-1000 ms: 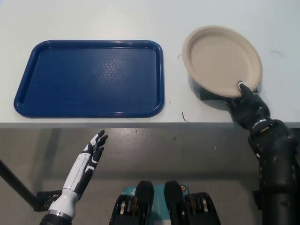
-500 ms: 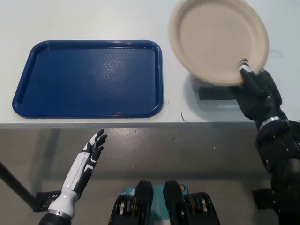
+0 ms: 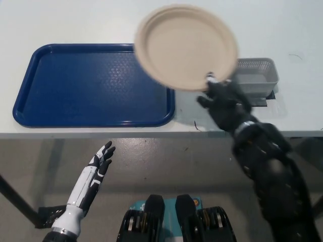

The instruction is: Use the right hand to pick up a plate from a leveled surface and place it into a tray on the left side

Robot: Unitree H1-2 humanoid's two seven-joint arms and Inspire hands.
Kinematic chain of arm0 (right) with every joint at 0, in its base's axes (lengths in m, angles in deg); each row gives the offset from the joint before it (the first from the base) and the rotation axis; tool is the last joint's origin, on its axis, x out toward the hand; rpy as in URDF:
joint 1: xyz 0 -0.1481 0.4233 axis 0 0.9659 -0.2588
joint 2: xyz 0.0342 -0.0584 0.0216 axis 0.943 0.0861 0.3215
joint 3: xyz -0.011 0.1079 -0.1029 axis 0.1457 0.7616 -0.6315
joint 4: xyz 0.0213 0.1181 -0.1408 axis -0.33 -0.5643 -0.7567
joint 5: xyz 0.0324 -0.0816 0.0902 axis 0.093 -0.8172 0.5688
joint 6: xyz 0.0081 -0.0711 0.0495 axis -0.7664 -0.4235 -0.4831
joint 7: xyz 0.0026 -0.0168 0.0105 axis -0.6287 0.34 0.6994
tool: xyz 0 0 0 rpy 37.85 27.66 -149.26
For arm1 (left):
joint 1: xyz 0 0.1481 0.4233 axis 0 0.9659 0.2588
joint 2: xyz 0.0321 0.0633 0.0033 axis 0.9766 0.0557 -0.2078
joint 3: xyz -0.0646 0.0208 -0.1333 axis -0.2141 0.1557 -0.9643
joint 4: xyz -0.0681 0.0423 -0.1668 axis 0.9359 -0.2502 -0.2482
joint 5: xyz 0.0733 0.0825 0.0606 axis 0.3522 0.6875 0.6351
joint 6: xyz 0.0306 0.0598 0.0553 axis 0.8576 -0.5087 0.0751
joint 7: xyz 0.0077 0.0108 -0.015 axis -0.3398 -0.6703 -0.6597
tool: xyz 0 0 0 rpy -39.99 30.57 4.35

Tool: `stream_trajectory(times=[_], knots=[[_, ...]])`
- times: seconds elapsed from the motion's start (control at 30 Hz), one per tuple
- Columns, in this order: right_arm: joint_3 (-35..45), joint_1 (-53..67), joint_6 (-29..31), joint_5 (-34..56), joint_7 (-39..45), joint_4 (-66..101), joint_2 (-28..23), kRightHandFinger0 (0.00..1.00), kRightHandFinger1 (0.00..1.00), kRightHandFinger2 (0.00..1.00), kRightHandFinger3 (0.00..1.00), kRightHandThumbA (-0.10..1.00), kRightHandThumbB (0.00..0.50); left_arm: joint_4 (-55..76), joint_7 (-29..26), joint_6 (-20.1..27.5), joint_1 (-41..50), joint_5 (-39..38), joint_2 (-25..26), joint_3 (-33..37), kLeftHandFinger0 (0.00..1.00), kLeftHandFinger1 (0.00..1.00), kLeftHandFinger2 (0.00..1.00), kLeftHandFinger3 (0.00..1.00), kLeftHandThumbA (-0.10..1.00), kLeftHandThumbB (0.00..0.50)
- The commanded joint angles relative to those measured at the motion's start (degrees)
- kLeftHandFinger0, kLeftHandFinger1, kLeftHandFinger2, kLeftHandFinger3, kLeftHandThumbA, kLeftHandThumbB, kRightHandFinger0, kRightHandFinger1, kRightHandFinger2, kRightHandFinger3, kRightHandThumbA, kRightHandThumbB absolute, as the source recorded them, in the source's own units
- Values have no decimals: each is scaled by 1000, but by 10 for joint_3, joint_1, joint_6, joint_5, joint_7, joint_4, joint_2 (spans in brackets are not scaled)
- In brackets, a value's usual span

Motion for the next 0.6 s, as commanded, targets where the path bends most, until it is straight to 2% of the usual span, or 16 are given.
stream_trajectory(times=[0.0, 0.03, 0.1, 0.13, 0.17, 0.23, 0.27, 0.33, 0.4, 0.43, 0.47, 0.53, 0.57], knots=[[0, -82, 0, -47, 34, -62, 36, 0, 280, 700, 987, -100, 58, 14, 6, 13, -9, -8, 6, -1, 1000, 1000, 1000, 1000, 1000, 67], [6, -91, 0, -54, 37, -79, 45, 0, 280, 711, 953, -100, 59, 14, 7, 13, -9, -10, 6, -1, 1000, 1000, 1000, 1000, 1000, 68], [17, -117, 7, -73, 48, -121, 60, 0, 276, 739, 816, -100, 60, 15, 6, 14, -9, -6, 6, 0, 1000, 1000, 1000, 1000, 1000, 68], [19, -127, 16, -83, 53, -142, 65, 0, 311, 753, 772, -100, 60, 17, 7, 15, -9, -5, 6, 1, 1000, 1000, 1000, 1000, 1000, 64], [21, -143, 29, -95, 62, -175, 71, 0, 335, 763, 769, -100, 58, 19, 8, 14, -8, -4, 7, 2, 1000, 1000, 1000, 1000, 1000, 65], [33, -185, 48, -113, 69, -250, 84, 0, 364, 768, 926, -100, 73, 20, 7, 13, -9, 0, 8, 2, 1000, 1000, 1000, 1000, 1000, 85], [37, -191, 51, -116, 73, -263, 87, 0, 362, 769, 961, -100, 74, 20, 7, 14, -9, 1, 8, 3, 1000, 1000, 1000, 1000, 1000, 86], [45, -217, 67, -128, 85, -311, 97, 0, 345, 764, 909, -100, 81, 16, 8, 17, -8, 4, 10, 4, 1000, 1000, 1000, 1000, 1000, 101], [48, -244, 79, -145, 93, -353, 108, 0, 351, 785, 991, -100, 91, 17, 10, 13, -8, 1, 10, 5, 1000, 1000, 1000, 1000, 1000, 102], [51, -257, 85, -152, 94, -372, 114, 0, 356, 792, 1000, -100, 91, 19, 10, 11, -8, 4, 11, 6, 1000, 1000, 1000, 1000, 1000, 103], [47, -270, 98, -163, 101, -395, 118, 0, 366, 827, 923, -100, 94, 21, 10, 11, -7, 5, 10, 7, 1000, 1000, 1000, 1000, 1000, 101], [47, -297, 123, -185, 111, -449, 128, 0, 364, 829, 792, -100, 99, 22, 11, 10, -6, 4, 10, 7, 1000, 1000, 1000, 1000, 1000, 102], [49, -304, 128, -188, 112, -463, 132, 0, 368, 829, 815, -100, 96, 23, 11, 9, -6, 4, 10, 7, 1000, 1000, 1000, 1000, 1000, 103]])
